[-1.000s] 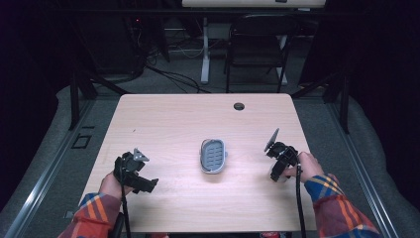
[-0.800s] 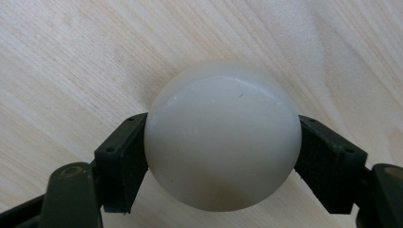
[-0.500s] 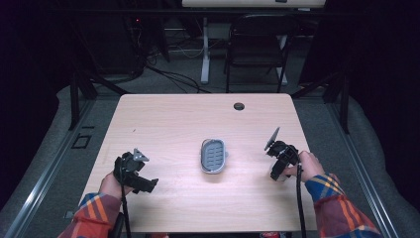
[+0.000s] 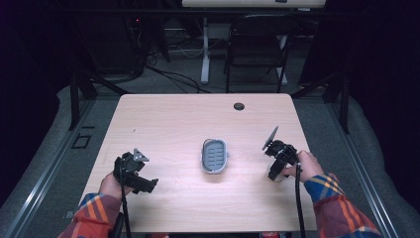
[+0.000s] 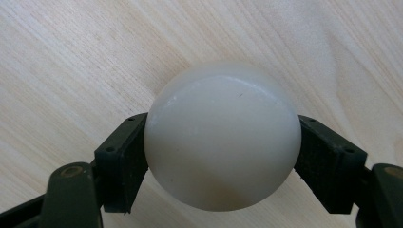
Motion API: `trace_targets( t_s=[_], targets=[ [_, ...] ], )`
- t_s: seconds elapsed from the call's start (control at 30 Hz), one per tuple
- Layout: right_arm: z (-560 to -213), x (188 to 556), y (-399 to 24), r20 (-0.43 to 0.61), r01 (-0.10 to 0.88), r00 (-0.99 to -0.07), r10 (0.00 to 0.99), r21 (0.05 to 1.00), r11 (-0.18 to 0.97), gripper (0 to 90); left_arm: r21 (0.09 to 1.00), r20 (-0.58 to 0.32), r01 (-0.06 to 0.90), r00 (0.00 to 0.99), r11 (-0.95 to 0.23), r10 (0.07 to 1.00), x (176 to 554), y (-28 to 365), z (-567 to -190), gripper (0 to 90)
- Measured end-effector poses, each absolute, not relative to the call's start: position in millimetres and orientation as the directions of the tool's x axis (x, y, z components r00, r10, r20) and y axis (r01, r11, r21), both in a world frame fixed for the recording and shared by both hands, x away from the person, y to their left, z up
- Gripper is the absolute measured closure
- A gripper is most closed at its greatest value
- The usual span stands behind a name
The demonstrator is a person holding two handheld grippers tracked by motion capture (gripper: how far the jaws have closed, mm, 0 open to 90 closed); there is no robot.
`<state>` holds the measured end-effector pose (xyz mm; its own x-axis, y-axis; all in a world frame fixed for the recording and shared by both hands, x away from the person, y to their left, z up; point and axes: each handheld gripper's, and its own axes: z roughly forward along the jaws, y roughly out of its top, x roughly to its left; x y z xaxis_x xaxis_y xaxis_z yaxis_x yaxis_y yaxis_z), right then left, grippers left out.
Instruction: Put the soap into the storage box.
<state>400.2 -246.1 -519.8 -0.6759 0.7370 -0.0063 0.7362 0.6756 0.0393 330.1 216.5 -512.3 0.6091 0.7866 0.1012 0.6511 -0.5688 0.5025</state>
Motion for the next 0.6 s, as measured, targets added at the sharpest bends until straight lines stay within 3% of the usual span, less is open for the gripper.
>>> trace_targets(
  t_s=[0.6],
  targets=[
    [-510,406,-228,-0.039,0.686,-0.726,0.687,0.022,0.727,24.6,0.505,0.102,0.645,0.615,-0.574,0.782,331,216,-512,0.1]
  ],
)
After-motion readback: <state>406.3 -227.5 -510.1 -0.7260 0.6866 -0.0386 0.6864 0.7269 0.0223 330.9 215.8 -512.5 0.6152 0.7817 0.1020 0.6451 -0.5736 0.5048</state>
